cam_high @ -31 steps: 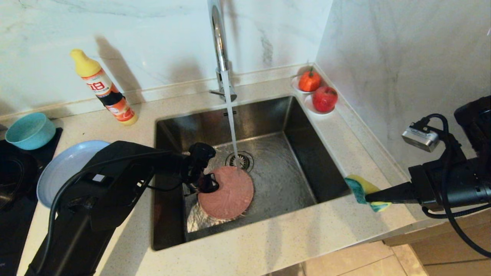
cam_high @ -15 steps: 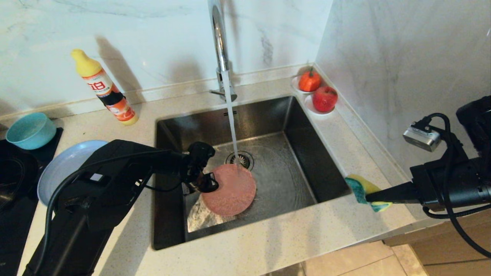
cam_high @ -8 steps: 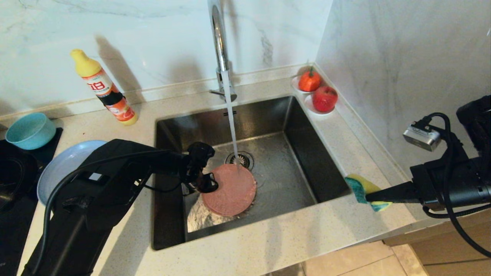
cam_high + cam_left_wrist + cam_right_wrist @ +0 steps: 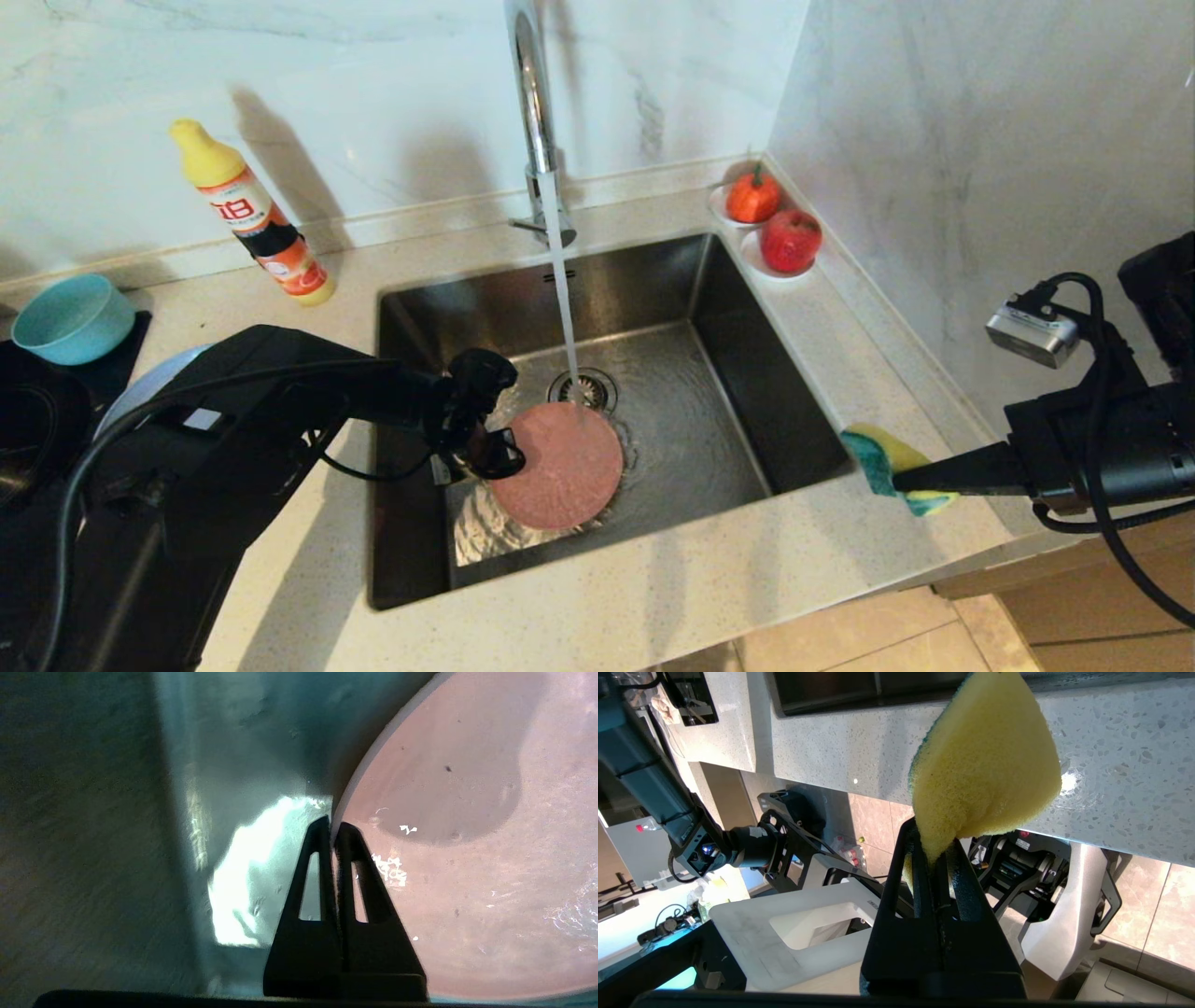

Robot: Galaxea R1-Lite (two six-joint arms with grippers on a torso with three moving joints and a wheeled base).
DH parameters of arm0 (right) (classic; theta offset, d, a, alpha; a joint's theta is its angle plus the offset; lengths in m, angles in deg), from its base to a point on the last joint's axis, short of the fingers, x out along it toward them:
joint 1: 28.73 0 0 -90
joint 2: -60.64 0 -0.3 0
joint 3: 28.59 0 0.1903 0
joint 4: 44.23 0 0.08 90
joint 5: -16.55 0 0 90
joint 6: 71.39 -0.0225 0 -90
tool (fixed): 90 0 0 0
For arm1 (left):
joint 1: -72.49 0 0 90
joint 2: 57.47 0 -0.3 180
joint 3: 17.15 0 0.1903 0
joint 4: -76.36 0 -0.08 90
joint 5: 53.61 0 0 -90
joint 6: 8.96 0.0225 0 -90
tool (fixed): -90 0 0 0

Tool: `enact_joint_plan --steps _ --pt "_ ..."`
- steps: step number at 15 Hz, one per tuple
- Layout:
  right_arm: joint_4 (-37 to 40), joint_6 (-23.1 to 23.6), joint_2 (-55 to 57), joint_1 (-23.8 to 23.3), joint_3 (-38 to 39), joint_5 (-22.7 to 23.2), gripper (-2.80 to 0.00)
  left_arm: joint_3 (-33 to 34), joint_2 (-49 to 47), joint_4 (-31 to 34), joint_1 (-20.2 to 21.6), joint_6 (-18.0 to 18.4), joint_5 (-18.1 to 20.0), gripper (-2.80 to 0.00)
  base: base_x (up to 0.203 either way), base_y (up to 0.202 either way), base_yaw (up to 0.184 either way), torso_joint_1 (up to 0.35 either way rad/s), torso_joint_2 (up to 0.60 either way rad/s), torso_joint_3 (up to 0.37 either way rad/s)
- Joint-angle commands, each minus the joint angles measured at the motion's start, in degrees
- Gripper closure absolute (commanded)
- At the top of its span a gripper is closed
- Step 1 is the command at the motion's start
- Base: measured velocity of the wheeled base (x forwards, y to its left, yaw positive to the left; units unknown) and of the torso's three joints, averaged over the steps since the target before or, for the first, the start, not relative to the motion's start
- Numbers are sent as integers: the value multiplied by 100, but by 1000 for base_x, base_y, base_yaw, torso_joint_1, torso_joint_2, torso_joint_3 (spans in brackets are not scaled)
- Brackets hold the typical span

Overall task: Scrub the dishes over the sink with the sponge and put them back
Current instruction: Rinse the plate

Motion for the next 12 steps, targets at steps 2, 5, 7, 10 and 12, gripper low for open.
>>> enact_joint_plan --steps 2,5,7,10,12 --pt "13 -9 -23 2 13 24 0 246 395 12 -48 -139 -28 0 0 0 0 0 0 0" --pt "22 -9 -67 2 13 24 0 352 568 22 -76 -300 -59 0 0 0 0 0 0 0" --pt "31 -9 -84 -7 4 24 0 478 745 21 -107 -310 -59 0 0 0 0 0 0 0" --pt "48 -9 -119 2 13 33 0 678 995 21 -191 -348 -59 0 0 0 0 0 0 0" --pt "54 -9 -146 0 20 33 0 705 1042 30 -233 -375 -59 0 0 0 0 0 0 0"
